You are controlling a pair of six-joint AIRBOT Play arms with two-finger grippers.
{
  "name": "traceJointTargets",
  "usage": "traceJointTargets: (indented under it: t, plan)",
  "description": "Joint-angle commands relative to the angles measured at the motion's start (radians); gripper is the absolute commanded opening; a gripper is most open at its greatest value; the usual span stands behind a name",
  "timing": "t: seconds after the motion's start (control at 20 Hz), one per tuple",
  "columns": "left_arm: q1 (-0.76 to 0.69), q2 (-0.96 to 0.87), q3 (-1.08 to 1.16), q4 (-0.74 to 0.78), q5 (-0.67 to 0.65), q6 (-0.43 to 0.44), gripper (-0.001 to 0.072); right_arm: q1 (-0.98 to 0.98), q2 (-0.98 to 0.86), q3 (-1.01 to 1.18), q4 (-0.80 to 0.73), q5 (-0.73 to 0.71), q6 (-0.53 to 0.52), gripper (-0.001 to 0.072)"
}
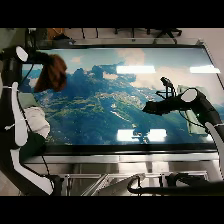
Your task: Fold the shirts.
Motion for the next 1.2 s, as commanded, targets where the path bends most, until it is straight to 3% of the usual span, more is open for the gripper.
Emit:
traceJointTargets:
  t: [0.0,0.1,0.3,0.5,0.65,0.7,0.75,0.8,1.0,1.15]
  plan:
    - [-0.108,0.195,0.006,-0.293,-0.172,-0.014,0.0010,0.000,0.000,0.000,0.006,-0.019,-0.031,0.0362]
    - [-0.161,0.286,-0.060,-0.409,-0.233,-0.024,0.0010,0.000,0.000,0.000,0.006,-0.018,-0.047,0.0362]
    - [-0.269,0.393,-0.314,-0.439,-0.243,-0.096,0.0011,0.000,0.000,0.000,0.006,0.028,-0.047,0.0362]
    - [-0.368,0.371,-0.510,-0.439,-0.231,-0.106,0.0011,0.000,-0.001,0.000,0.006,0.071,-0.047,0.0364]
    - [-0.361,0.317,-0.558,-0.439,-0.230,-0.135,0.0020,0.000,-0.001,0.000,0.006,0.087,-0.048,0.0365]
    - [-0.338,0.299,-0.544,-0.438,-0.245,-0.151,0.0128,0.000,-0.001,0.001,0.006,0.086,-0.048,0.0365]
    - [-0.304,0.283,-0.515,-0.438,-0.274,-0.177,0.0531,0.000,-0.001,0.001,0.006,0.086,-0.048,0.0365]
    - [-0.261,0.271,-0.480,-0.438,-0.312,-0.221,0.0707,0.000,-0.001,0.001,0.006,0.086,-0.048,0.0365]
    - [-0.095,0.275,-0.416,-0.439,-0.544,-0.264,0.0707,-0.001,-0.023,0.001,0.006,0.061,-0.047,0.0363]
    - [-0.060,0.365,-0.583,-0.438,-0.611,-0.262,0.0707,-0.002,-0.095,0.010,0.006,0.048,-0.048,0.0363]
